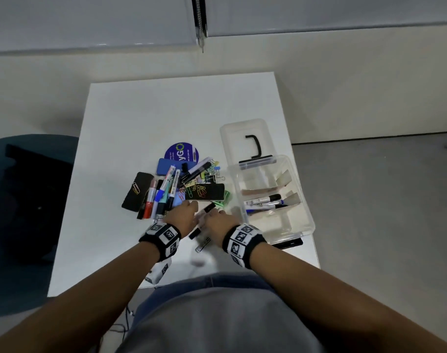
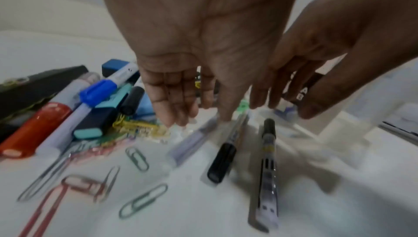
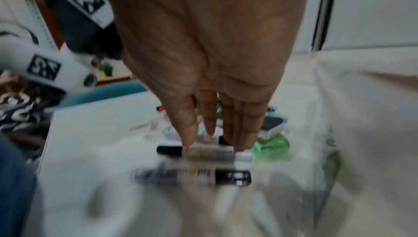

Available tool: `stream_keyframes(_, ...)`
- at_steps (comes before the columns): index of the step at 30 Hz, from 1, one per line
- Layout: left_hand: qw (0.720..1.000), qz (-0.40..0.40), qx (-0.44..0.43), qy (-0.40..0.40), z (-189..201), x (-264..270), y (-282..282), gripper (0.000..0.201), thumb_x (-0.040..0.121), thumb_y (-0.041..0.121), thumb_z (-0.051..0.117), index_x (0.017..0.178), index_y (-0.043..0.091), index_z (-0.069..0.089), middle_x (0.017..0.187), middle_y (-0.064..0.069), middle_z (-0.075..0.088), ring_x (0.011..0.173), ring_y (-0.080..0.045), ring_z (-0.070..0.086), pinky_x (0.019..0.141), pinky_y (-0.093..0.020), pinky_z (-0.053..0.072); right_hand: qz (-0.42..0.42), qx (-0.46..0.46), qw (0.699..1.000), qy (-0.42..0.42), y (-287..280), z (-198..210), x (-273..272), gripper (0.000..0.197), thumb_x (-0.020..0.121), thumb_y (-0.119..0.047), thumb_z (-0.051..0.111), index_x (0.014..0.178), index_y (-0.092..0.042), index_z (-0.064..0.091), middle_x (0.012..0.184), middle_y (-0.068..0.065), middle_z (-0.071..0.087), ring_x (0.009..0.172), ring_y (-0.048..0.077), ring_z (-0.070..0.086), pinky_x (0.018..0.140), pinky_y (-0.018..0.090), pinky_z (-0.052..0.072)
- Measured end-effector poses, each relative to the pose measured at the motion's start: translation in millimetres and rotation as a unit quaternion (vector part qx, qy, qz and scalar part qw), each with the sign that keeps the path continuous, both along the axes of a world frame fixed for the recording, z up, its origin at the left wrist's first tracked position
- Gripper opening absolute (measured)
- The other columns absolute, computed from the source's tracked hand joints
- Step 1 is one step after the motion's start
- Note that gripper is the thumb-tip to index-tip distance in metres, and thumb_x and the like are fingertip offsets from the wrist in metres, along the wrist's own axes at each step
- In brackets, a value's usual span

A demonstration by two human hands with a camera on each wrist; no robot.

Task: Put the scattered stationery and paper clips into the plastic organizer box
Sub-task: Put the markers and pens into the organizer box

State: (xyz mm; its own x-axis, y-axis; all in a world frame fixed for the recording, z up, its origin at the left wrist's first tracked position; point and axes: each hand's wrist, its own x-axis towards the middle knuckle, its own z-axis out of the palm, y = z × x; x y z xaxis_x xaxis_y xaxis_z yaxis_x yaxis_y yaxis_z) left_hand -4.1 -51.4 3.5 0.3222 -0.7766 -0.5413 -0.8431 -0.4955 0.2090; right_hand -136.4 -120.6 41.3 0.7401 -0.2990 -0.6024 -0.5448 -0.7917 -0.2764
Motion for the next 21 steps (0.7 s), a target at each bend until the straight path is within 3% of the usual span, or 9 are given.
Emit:
stream_keyframes(4,1.000,-0.011,0.012,-0.019,-15.2,-10.9,7.9,0.044,0.087,0.035,0.061,0.120,0.010,0.044,0.120,-0.015,0.054,0.106,-0.036,0.059,0.079,-0.041,0.049,0.015,-0.077,0.996,0.036,8.2,-29.1,5.7,0.051,0.098,-0.027,0.042,0.142,-0.004,0.034,0.144,0.020,0.033,0.129,0.038,0.036,0.104,0.047,0.034)
stream_keyframes(8,0.997,0.049,0.010,0.051,-21.6,-10.6,10.5,0.044,0.085,0.031,0.065,0.115,0.007,0.044,0.111,-0.019,0.061,0.099,-0.036,0.061,0.075,-0.039,0.047,0.077,-0.144,0.986,0.039,9.2,-42.9,9.5,0.050,0.097,-0.024,0.042,0.142,-0.005,0.032,0.143,0.023,0.032,0.130,0.041,0.034,0.109,0.052,0.026)
stream_keyframes(13,0.992,0.066,0.020,0.108,-23.6,-5.3,14.3,0.029,0.083,0.023,0.070,0.101,0.007,0.054,0.105,-0.014,0.061,0.098,-0.032,0.057,0.081,-0.039,0.046,0.088,-0.181,0.976,0.082,19.4,-47.8,14.0,0.044,0.099,-0.022,0.036,0.138,-0.002,0.035,0.135,0.023,0.042,0.120,0.037,0.044,0.099,0.049,0.037)
stream_keyframes(17,0.993,0.038,0.023,0.111,-23.3,3.7,14.8,0.020,0.084,0.025,0.068,0.076,0.007,0.063,0.092,-0.012,0.066,0.093,-0.029,0.060,0.078,-0.039,0.048,0.085,-0.165,0.973,0.140,21.6,-44.6,15.7,0.041,0.100,-0.020,0.032,0.137,-0.005,0.042,0.135,0.023,0.049,0.120,0.038,0.049,0.098,0.050,0.039)
stream_keyframes(21,0.996,0.009,0.015,0.085,-22.7,6.5,19.9,0.019,0.087,0.031,0.063,0.094,0.014,0.057,0.095,-0.003,0.059,0.092,-0.025,0.056,0.070,-0.032,0.041,0.128,-0.147,0.956,0.220,20.3,-24.8,21.7,0.038,0.100,-0.023,0.035,0.133,-0.008,0.047,0.132,0.015,0.055,0.118,0.036,0.054,0.094,0.050,0.044)
